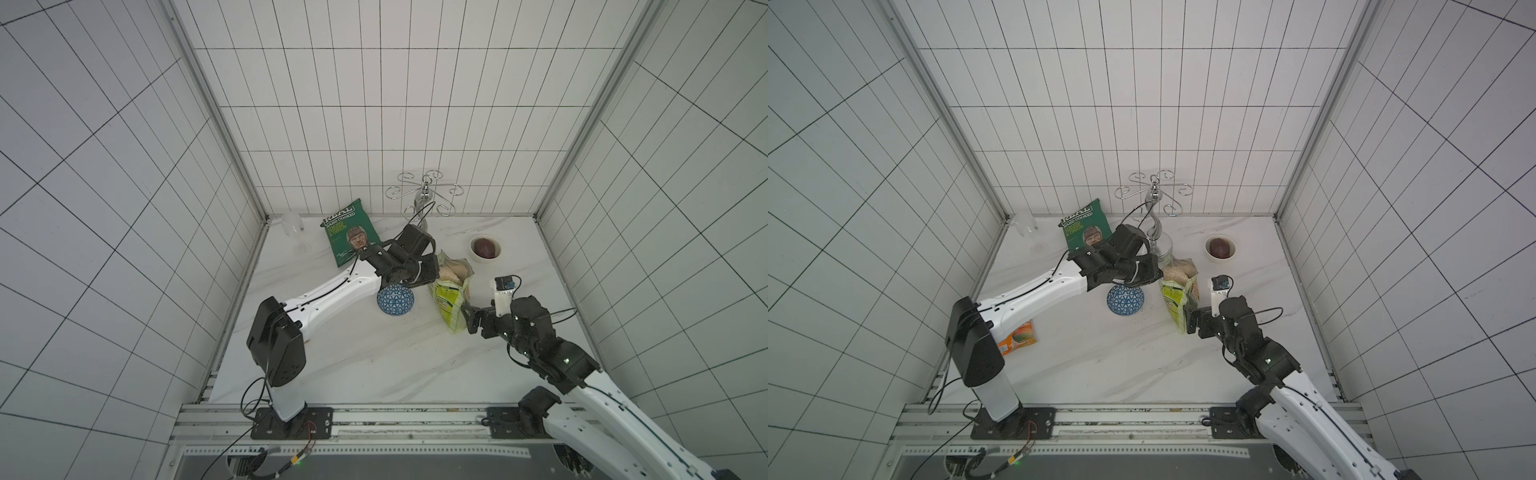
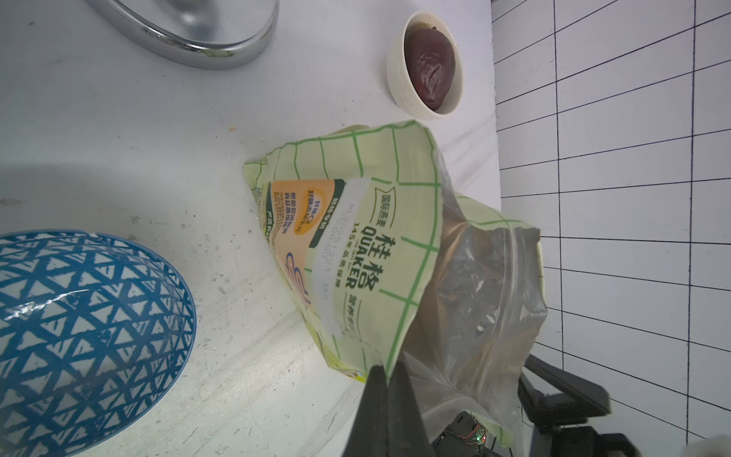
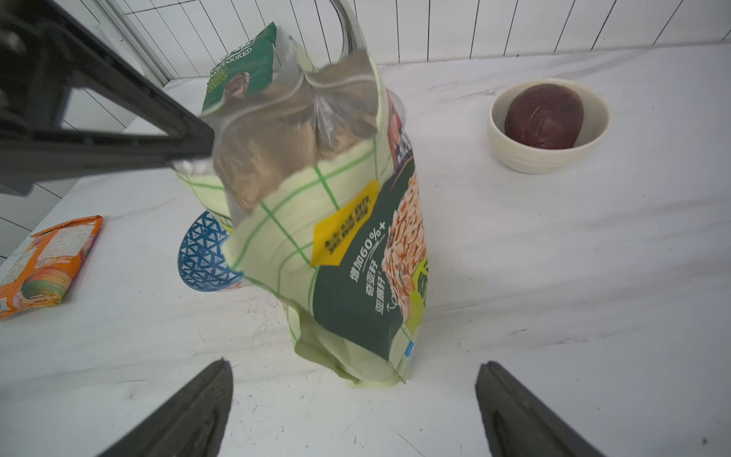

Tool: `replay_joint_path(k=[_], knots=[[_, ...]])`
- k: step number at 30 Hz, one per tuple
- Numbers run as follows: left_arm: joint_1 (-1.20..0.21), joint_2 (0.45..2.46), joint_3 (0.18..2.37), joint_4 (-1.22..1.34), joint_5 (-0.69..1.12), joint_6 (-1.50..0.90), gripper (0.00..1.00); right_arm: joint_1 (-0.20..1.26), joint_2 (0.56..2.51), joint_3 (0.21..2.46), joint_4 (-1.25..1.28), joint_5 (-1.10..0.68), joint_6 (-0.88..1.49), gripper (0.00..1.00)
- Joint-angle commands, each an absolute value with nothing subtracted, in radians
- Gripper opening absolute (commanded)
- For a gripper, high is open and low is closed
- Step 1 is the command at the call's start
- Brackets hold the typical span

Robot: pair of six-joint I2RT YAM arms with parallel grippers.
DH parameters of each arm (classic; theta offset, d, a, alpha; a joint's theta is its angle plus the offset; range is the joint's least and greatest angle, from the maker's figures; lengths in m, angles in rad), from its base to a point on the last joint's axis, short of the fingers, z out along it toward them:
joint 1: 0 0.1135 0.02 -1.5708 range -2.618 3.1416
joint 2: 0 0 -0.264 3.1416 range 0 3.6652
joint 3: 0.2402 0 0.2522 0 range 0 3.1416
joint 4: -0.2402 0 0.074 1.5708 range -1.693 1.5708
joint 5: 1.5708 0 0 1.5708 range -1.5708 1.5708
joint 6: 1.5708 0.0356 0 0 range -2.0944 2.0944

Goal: Pour the oats into the breakfast bowl
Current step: Pick up the oats bag from the center of the board.

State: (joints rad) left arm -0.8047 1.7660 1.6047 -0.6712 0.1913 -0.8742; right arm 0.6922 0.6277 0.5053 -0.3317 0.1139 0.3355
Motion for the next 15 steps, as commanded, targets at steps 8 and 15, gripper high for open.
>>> replay_joint_path(k=[8,15], knots=[[-0.787,1.776,1.646,-0.68,0.184,-0.852,0.0,0.824,0.777,0.197,0.278,0.339,0.301,0.99],[-0.783,1.792,1.661,-0.695,0.201,-0.844,0.0,0.86,1.002,0.123,0.605,0.327,0.217,0.99]])
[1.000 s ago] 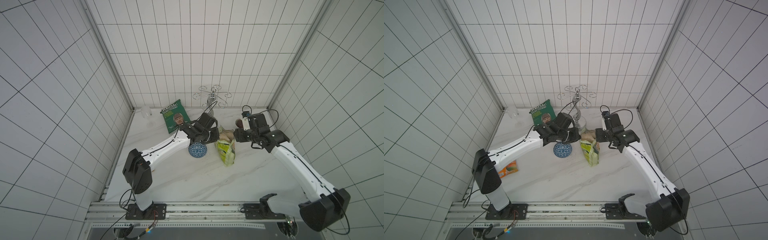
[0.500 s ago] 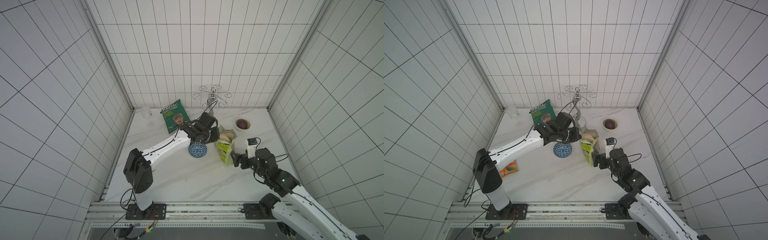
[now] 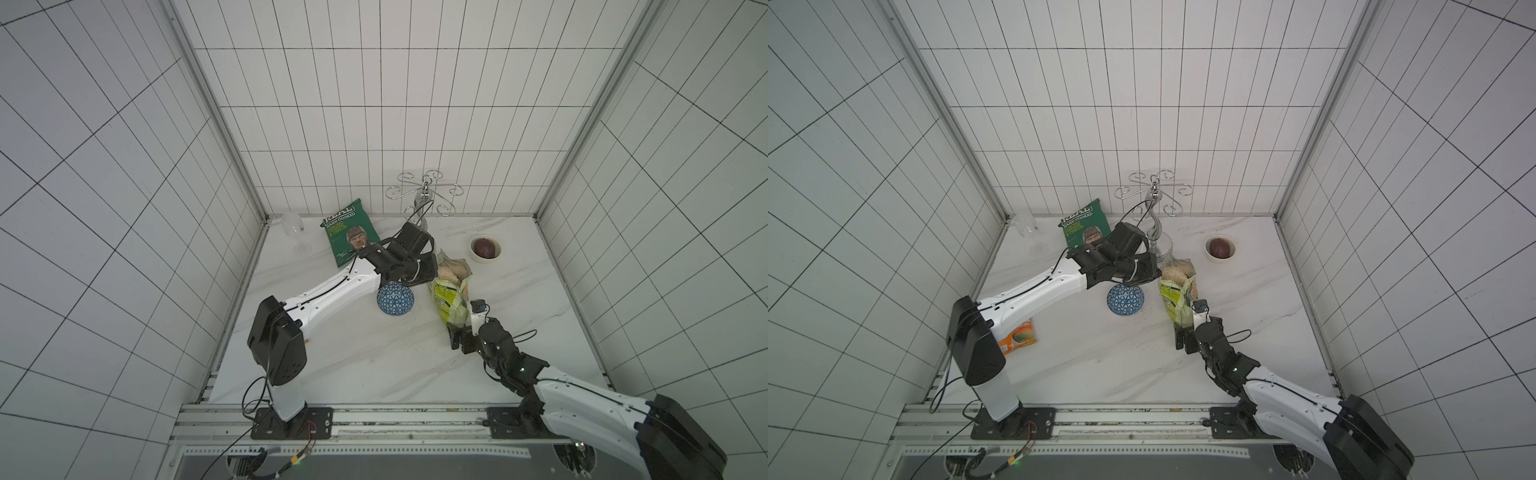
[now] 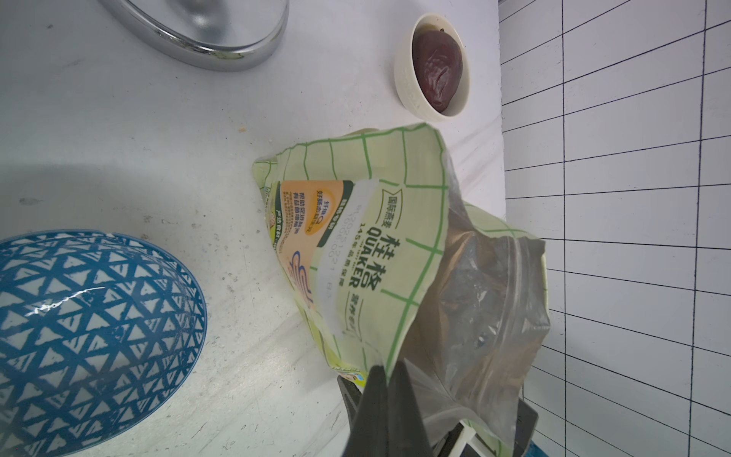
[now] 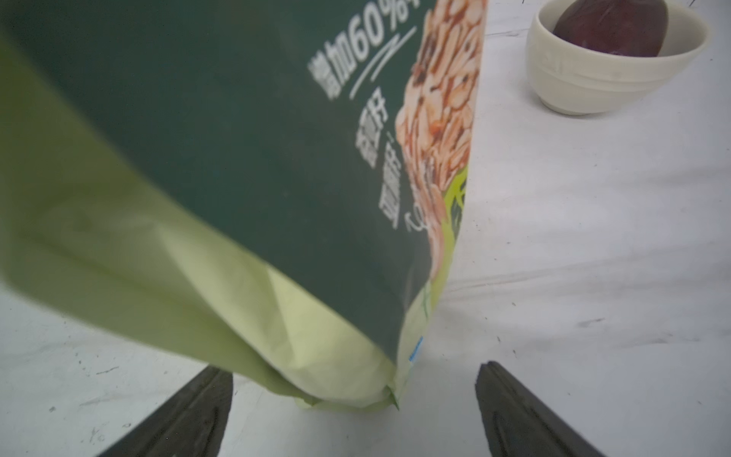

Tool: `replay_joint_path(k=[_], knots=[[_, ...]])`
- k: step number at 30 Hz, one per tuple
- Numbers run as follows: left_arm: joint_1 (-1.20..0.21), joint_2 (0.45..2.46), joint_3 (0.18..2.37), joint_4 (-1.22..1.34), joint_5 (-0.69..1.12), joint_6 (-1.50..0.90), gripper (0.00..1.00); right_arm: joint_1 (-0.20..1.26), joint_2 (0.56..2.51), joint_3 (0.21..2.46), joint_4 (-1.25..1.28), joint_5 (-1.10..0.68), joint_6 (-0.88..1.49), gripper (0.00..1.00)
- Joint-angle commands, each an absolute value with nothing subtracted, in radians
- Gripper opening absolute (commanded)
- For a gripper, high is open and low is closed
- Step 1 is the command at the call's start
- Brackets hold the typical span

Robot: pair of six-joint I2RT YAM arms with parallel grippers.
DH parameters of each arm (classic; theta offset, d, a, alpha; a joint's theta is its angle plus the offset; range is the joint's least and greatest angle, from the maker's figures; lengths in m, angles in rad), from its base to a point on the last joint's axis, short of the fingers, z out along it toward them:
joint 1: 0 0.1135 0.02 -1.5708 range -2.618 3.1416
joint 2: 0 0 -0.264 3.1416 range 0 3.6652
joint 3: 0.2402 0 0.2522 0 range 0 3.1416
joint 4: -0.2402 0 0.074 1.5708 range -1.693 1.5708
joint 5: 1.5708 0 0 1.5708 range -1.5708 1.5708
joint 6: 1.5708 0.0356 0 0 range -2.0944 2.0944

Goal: Pour the oats into the breakfast bowl
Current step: Pick up the oats bag from the center of the board.

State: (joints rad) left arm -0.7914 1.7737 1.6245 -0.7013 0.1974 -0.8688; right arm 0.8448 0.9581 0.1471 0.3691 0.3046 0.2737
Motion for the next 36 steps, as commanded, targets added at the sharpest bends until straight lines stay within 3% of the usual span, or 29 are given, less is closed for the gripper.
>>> replay_joint_path(k=[1,20,26,30,33,36], knots=[[-0.782,1.792,1.661,-0.694,0.203,-0.844,0.0,0.862,1.031,0.115,0.653,0.335,0.202,0.99],[-0.782,1.79,1.658,-0.721,0.241,-0.823,0.0,0.868,1.677,0.067,1.421,0.455,0.137,0.99],[-0.784,1.79,1.66,-0.721,0.249,-0.827,0.0,0.871,1.761,0.115,1.431,0.46,0.136,0.96],[-0.784,1.789,1.66,-0.724,0.249,-0.826,0.0,0.871,1.787,0.143,1.431,0.475,0.119,0.8],[-0.784,1.779,1.657,-0.721,0.245,-0.82,0.0,0.871,1.785,0.148,1.431,0.494,0.107,0.56],[-0.783,1.75,1.64,-0.701,0.217,-0.818,0.0,0.871,1.771,0.137,1.429,0.514,0.108,0.25]])
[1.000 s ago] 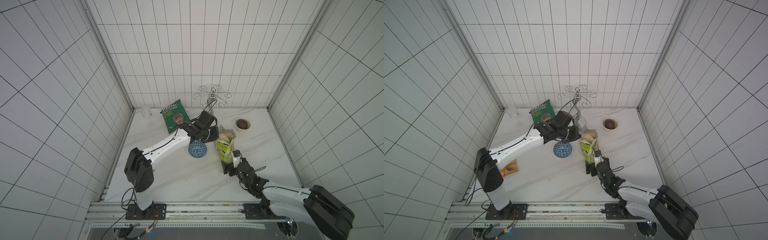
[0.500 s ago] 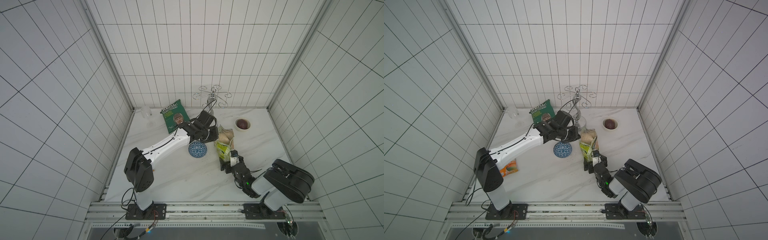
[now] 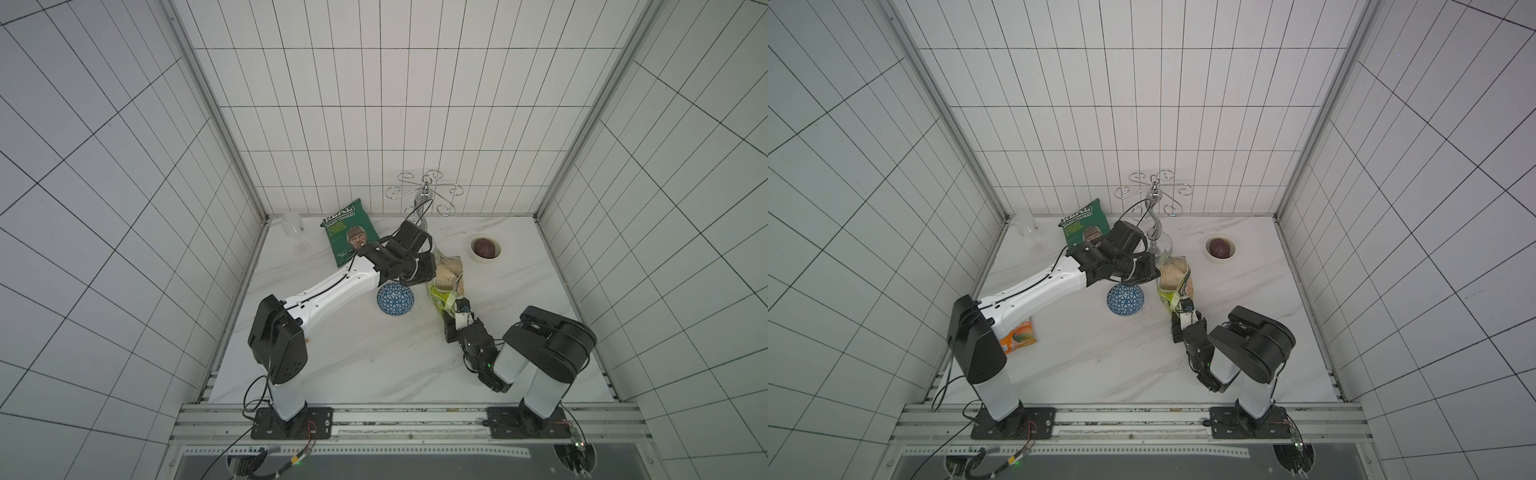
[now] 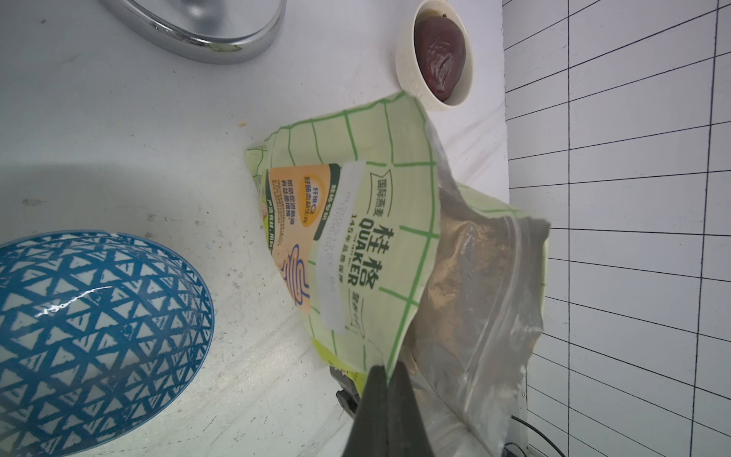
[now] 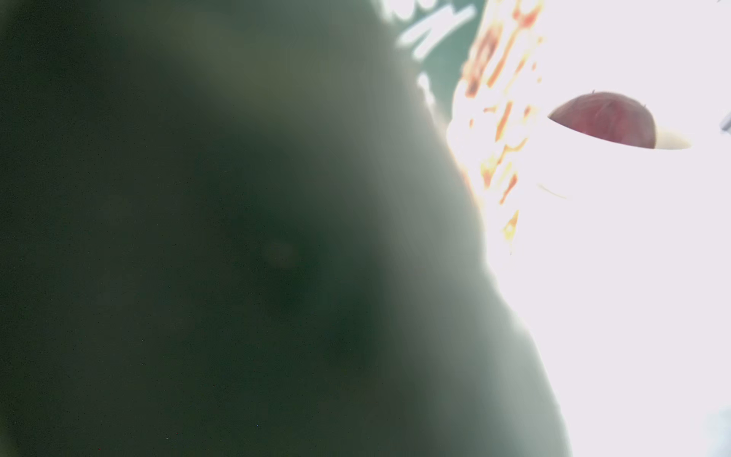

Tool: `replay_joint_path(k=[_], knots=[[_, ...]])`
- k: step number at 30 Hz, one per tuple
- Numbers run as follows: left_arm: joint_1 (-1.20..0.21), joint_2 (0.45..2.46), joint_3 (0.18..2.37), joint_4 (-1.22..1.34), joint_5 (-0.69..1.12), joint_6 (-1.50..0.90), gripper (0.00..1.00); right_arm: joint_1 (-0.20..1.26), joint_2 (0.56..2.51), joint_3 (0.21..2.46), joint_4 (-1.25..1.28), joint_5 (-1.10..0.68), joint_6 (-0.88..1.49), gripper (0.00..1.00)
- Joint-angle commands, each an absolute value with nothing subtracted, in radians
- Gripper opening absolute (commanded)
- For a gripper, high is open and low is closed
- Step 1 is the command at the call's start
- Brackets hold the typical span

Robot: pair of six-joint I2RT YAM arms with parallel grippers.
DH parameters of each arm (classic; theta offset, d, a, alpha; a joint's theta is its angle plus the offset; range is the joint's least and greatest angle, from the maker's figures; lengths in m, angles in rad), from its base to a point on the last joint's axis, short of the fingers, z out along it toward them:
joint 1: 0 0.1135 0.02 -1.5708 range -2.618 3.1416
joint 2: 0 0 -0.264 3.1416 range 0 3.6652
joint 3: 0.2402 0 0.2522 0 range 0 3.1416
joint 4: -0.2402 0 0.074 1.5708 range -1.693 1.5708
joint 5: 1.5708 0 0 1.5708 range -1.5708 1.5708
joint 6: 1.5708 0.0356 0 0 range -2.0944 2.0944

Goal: Pour the oats into the breakfast bowl
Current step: Pick up the oats bag from the center of the board.

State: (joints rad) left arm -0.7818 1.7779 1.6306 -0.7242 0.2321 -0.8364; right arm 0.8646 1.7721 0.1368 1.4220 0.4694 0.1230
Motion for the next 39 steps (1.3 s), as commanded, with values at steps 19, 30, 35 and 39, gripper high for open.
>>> replay_joint_path(k=[19,30,35,39], knots=[[-0.769,1.667,1.627,-0.742,0.005,-0.655,0.62,0.947,1.293,0.277,0.609,0.586,0.133,0.0],[-0.732,1.723,1.59,-0.685,0.077,-0.623,0.6,0.95,1.092,0.279,0.428,0.563,0.066,0.0],[-0.738,1.736,1.551,-0.62,0.172,-0.621,0.6,0.948,1.067,0.297,0.384,0.55,0.043,0.0],[-0.744,1.762,1.552,-0.626,0.156,-0.619,0.6,0.948,1.059,0.319,0.347,0.542,0.026,0.0]])
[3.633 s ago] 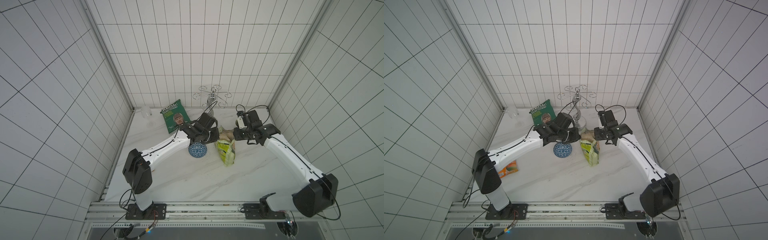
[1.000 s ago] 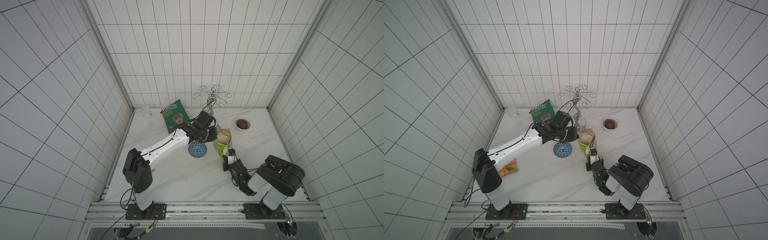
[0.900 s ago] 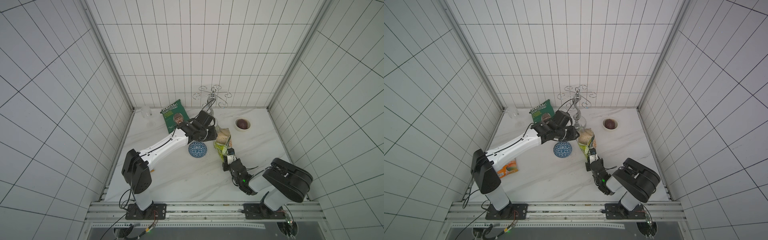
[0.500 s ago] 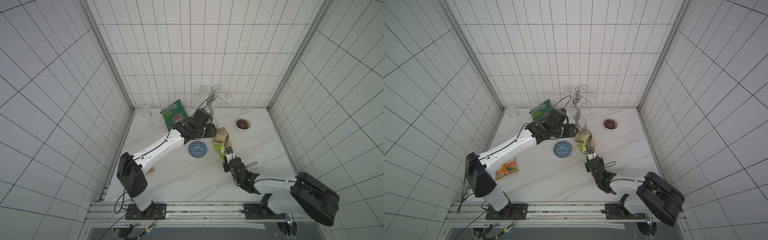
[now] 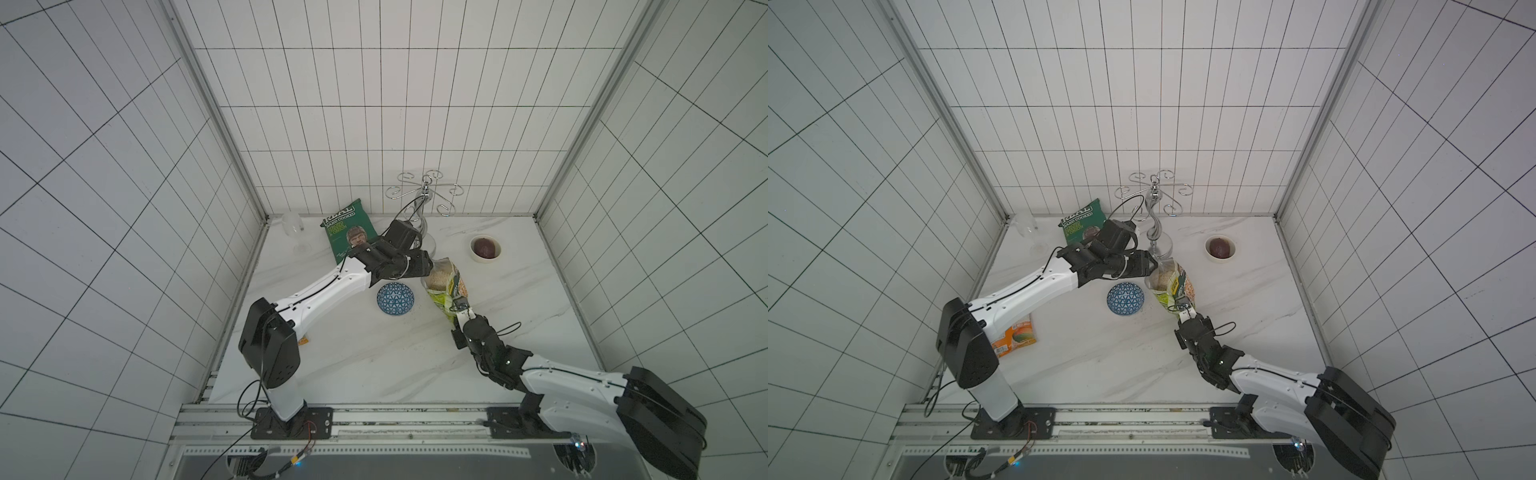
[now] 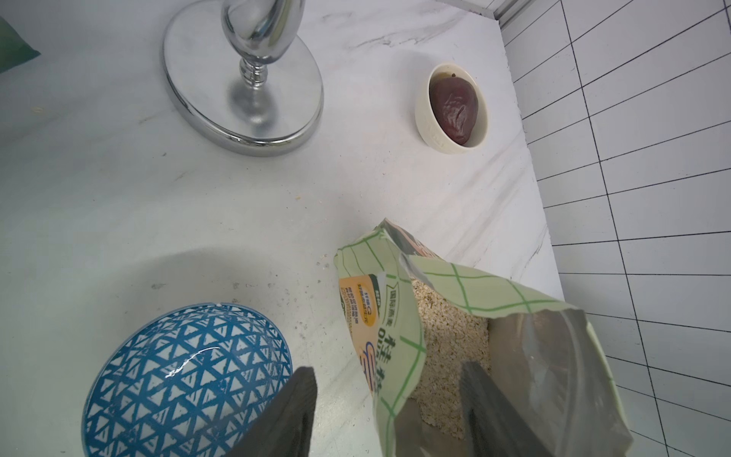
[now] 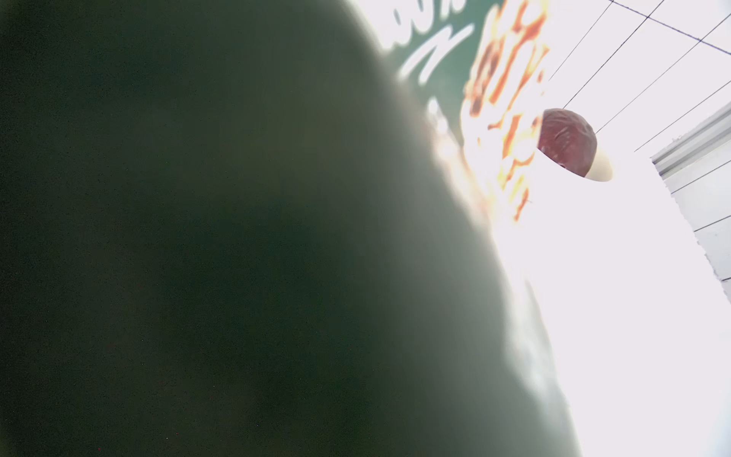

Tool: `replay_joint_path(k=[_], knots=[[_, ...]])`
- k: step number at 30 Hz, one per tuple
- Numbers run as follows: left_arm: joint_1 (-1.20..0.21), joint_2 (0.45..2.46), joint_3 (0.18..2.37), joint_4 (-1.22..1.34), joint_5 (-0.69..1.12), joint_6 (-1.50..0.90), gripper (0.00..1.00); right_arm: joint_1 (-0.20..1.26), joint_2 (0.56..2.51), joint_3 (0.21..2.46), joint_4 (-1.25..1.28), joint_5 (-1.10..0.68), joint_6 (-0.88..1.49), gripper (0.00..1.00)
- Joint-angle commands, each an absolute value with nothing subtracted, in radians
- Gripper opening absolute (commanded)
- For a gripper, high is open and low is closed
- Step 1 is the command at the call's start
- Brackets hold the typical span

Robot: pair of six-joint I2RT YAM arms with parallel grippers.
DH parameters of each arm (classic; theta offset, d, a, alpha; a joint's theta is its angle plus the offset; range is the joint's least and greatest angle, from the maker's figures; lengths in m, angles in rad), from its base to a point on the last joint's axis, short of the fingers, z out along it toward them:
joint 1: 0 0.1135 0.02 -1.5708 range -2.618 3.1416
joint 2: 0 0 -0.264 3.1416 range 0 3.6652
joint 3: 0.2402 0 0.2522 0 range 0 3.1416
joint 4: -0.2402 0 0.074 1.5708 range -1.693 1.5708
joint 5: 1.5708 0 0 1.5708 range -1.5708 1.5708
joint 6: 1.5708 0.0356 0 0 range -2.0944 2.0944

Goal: Pour the oats into the breakfast bowl
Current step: Pick up the oats bag from the center of the board.

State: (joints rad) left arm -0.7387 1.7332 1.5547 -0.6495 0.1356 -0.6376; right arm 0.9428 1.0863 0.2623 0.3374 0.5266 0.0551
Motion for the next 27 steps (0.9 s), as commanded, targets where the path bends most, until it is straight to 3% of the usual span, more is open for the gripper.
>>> replay_joint_path(k=[1,11,16,27], knots=[[-0.744,1.772,1.559,-0.634,0.149,-0.615,0.59,0.949,1.056,0.326,0.336,0.54,0.022,0.0],[-0.715,1.787,1.549,-0.738,-0.128,-0.634,0.53,0.949,1.018,0.383,0.213,0.572,0.005,0.0],[-0.644,1.766,1.518,-0.705,-0.064,-0.667,0.54,0.949,0.997,0.399,0.166,0.573,0.002,0.0],[-0.636,1.701,1.489,-0.667,0.12,-0.697,0.64,0.948,1.013,0.506,0.013,0.571,-0.042,0.0]])
